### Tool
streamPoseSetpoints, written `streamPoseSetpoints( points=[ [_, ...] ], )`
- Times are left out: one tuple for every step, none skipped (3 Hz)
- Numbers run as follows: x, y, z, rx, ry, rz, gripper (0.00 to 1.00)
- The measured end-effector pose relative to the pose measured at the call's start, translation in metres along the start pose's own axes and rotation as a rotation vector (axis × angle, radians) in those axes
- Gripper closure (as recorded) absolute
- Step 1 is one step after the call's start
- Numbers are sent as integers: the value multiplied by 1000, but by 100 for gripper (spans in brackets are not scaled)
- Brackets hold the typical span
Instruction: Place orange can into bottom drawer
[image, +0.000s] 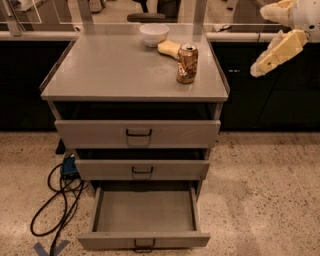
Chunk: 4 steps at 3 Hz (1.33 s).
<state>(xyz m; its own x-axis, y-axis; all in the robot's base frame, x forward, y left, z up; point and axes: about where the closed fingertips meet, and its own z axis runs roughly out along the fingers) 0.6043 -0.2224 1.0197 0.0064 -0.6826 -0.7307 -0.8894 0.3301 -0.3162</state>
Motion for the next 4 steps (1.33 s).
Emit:
streamPoseSetpoints(
  points=[
    [-18,-9,24,-75,-66,-14,0],
    [-45,-33,50,-97,-159,-4,0],
    [-63,-67,70,-27,-170,0,0],
    [-63,-67,70,-27,-170,0,0]
  ],
)
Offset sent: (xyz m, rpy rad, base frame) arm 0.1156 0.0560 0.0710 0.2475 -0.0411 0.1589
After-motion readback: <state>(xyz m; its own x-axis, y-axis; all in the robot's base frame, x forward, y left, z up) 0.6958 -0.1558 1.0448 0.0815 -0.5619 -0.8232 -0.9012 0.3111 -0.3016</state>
